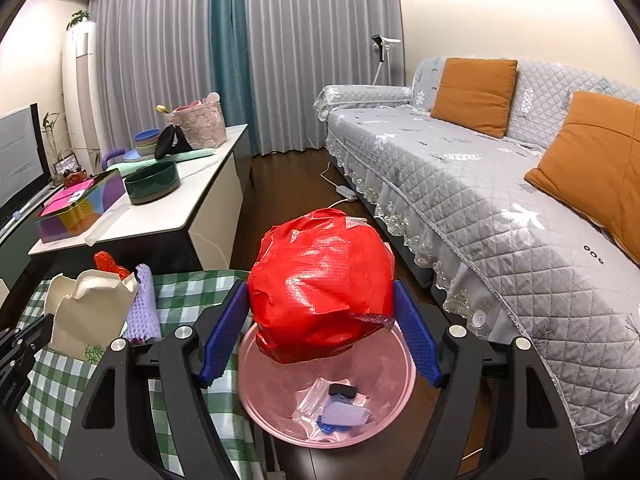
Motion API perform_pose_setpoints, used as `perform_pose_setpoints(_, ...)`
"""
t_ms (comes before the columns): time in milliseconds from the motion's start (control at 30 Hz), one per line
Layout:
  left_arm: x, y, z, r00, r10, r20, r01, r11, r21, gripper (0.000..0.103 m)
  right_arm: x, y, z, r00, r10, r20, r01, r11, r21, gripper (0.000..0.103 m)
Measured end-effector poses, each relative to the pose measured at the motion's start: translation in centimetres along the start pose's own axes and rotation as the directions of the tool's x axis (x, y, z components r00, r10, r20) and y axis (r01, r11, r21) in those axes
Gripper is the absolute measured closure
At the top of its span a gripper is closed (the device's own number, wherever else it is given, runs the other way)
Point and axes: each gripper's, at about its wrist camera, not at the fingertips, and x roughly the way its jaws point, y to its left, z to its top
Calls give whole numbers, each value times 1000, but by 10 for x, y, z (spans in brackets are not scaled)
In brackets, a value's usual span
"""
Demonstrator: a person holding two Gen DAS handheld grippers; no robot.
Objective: Collect trash
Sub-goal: 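Carry the red bag and white container in both grippers over the pink bucket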
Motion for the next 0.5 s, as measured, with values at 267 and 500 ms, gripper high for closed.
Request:
perform_pose_setpoints(267,15,-13,1,999,-30,-19,30,999,11,101,1,-14,2,1000,-27,12,27,1000,9,31)
perform_pose_setpoints(500,32,-25,6,998,-56,-38,56,998,19,101,6,-27,3,999,-48,9,48,998,35,31)
